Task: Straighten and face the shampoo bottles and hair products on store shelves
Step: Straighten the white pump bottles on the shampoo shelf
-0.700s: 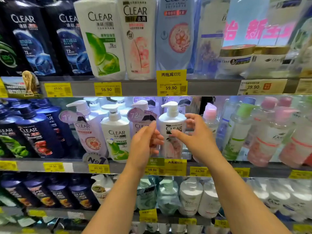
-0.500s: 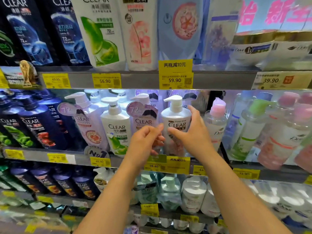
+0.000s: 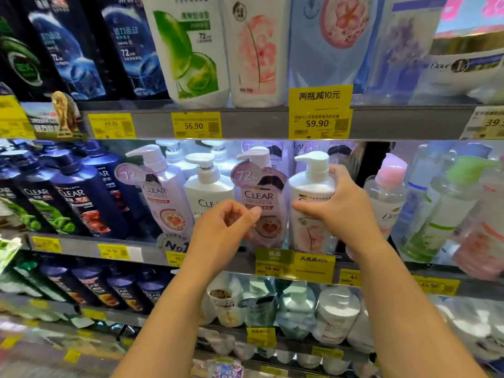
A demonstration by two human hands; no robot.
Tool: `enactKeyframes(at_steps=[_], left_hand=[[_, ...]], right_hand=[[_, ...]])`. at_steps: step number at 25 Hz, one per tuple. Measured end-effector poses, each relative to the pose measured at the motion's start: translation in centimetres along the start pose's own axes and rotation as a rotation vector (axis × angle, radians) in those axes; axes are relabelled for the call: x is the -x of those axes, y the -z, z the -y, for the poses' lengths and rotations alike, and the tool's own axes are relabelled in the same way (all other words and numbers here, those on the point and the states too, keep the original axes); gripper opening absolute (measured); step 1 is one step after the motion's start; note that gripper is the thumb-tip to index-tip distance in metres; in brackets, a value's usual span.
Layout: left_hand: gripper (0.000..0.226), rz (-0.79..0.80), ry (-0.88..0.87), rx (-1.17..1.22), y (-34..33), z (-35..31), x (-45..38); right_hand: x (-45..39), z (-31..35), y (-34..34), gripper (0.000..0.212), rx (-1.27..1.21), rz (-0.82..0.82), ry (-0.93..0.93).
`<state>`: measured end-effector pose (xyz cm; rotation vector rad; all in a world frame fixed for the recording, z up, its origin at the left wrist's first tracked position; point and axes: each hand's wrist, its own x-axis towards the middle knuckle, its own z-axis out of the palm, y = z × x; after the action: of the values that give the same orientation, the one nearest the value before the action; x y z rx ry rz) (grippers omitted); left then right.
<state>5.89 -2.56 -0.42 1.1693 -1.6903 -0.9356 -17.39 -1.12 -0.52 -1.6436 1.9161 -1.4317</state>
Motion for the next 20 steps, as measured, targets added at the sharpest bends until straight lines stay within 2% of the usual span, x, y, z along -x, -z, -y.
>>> enactKeyframes(at_steps=[3, 8, 13, 16, 18, 20], left_hand=[[0.029, -0.025, 0.001, 0.0, 2.2, 1.2, -0.3], [0.032, -0.128, -0.005, 0.002, 5.4, 3.5, -1.0], [0.036, -0.426, -0.026, -0.11, 9.4, 6.1, -2.6], [0.055, -0.561, 0.026, -0.164, 11.5, 7.7, -3.5], [0.071, -0.553, 0.05, -0.138, 12.7, 8.9, -4.5], [0.087, -0.411, 0.037, -0.067, 13.7, 9.8, -6.1]], right_hand=[[0.9, 0.9, -0.3, 0.064, -0.055, -0.058, -0.03], [2.2, 3.0, -0.3, 0.068, -0.071, -0.19, -0.055], [3.2, 6.9, 1.8, 0.07, -0.12, -0.324, -0.048], [4.0, 9.0, 2.8, 0.065, -0.106, -0.374, -0.061], [4.6, 10.2, 3.2, 0.066, -0.119, -0.388, -0.073], [5.3, 11.2, 3.2, 0.067, -0.133, -0.387, -0.087]])
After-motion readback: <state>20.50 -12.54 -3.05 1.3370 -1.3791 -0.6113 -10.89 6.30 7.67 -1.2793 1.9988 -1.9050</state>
